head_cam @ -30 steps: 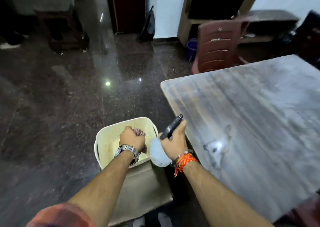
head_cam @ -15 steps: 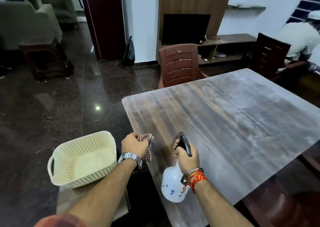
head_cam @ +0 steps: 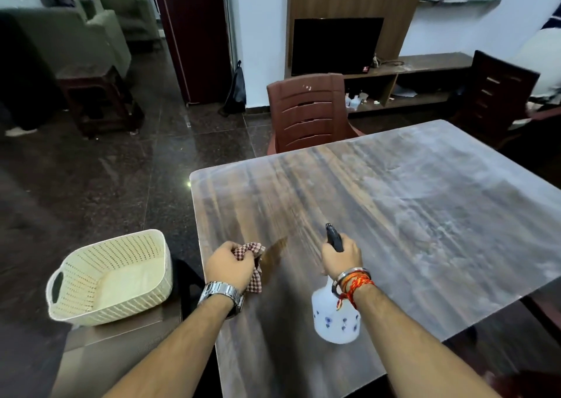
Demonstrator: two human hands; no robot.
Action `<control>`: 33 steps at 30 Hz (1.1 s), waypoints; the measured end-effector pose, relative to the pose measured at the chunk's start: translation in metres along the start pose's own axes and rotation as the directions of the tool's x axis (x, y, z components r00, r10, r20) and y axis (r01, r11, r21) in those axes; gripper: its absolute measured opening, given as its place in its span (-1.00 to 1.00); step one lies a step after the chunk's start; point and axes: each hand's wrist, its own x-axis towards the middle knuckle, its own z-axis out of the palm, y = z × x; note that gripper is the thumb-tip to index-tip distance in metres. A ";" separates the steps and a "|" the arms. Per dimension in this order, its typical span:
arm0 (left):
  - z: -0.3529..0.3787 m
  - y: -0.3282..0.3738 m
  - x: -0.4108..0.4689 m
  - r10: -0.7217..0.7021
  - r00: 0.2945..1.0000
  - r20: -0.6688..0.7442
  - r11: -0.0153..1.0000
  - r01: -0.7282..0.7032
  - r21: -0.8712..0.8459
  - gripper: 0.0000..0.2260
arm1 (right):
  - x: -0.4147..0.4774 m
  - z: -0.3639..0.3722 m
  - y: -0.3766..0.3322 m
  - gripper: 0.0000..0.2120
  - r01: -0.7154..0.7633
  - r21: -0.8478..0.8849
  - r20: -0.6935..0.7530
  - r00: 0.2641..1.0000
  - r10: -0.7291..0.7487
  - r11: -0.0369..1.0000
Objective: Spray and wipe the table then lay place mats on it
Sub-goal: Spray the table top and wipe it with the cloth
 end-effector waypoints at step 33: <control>0.051 0.028 0.053 0.089 0.965 -0.247 0.995 -0.078 0.057 -0.83 | 0.095 0.042 -0.023 -0.84 0.254 -0.282 0.521 0.850 -0.075 0.925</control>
